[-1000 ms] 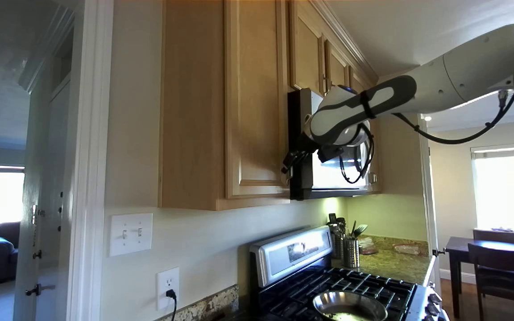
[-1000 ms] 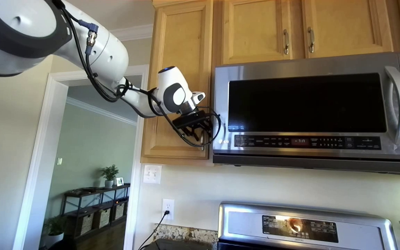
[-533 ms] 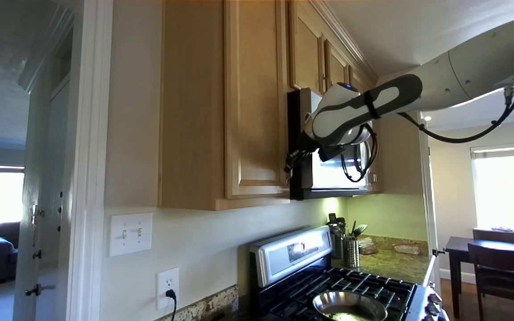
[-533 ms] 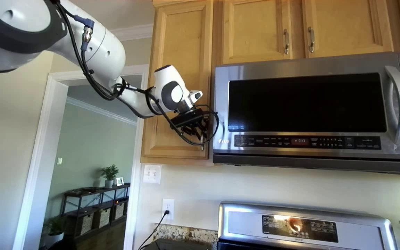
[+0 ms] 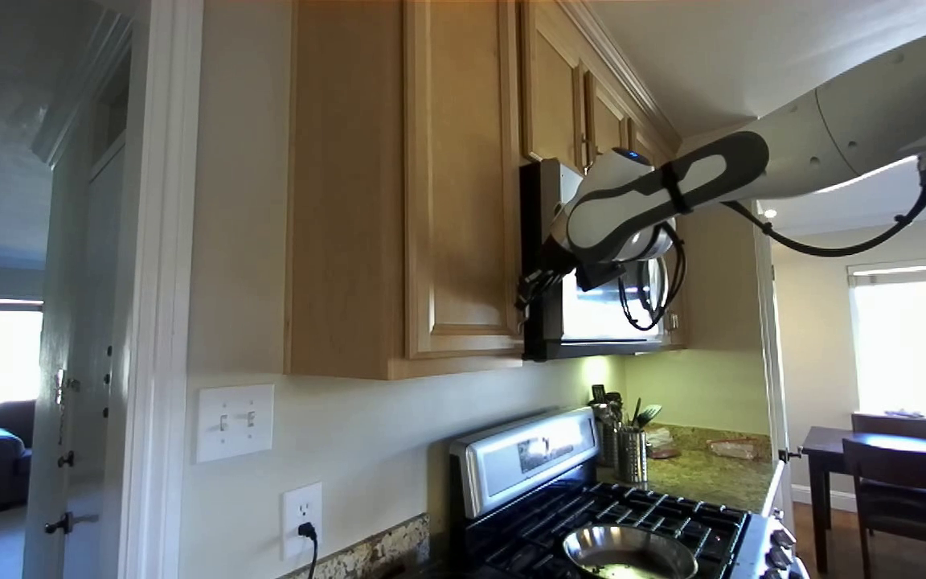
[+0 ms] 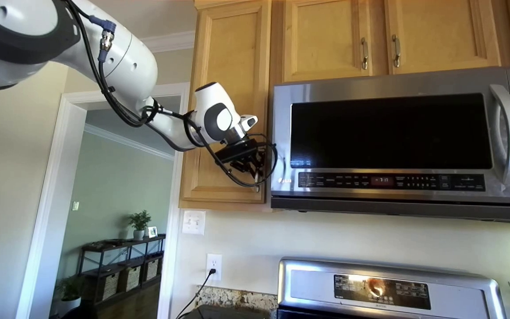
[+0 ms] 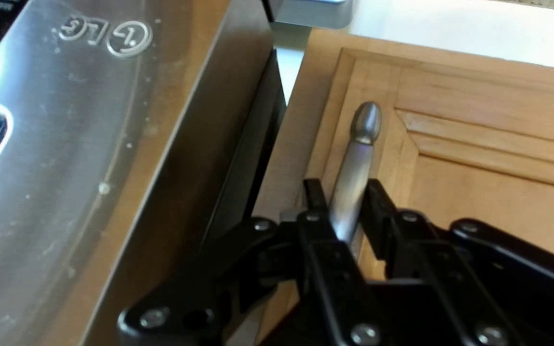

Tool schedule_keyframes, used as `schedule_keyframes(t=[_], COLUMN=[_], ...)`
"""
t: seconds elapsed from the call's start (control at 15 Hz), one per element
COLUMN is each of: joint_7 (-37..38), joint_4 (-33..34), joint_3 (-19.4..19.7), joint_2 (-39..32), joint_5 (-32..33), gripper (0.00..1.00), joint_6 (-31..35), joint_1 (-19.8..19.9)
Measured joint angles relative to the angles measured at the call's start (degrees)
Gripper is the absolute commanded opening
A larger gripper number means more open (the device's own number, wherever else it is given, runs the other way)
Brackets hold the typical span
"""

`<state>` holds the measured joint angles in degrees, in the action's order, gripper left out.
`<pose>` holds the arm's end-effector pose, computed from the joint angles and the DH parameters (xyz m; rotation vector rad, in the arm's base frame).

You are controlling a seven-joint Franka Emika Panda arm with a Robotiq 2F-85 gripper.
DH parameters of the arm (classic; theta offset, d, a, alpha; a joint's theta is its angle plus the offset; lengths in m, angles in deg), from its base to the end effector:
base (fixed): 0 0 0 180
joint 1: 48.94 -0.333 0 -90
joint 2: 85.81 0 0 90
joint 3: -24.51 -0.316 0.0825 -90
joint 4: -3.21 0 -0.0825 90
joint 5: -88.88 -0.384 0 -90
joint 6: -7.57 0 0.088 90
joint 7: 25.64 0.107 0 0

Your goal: Open the cabinet door

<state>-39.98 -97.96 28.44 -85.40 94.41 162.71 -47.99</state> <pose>0.6092 -0.0488 0.6680 2.5899 0.3013 1.3014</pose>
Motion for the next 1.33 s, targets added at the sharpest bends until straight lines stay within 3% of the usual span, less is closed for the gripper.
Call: schedule_keyframes(t=[0.2, 0.6, 0.87, 1.2, 1.27, 1.33], joint_7=[-2.4, -14.8, -16.4, -17.5, -17.5, -17.4], joint_4=[-4.2, -15.0, -22.1, -28.8, -29.9, -30.8], joint_3=[0.1, 0.6, 1.1, 1.3, 1.1, 1.0], joint_2=[3.3, 13.7, 22.3, 34.1, 36.4, 38.7], joint_5=[-2.4, -11.8, -11.6, -9.6, -9.3, -9.2], gripper=[0.10, 0.10, 0.10, 0.08, 0.45, 0.44], joint_6=[1.5, 1.3, -1.8, -10.9, -13.1, -15.3], joint_1=[0.1, -0.1, -1.2, -4.4, -5.9, -6.7])
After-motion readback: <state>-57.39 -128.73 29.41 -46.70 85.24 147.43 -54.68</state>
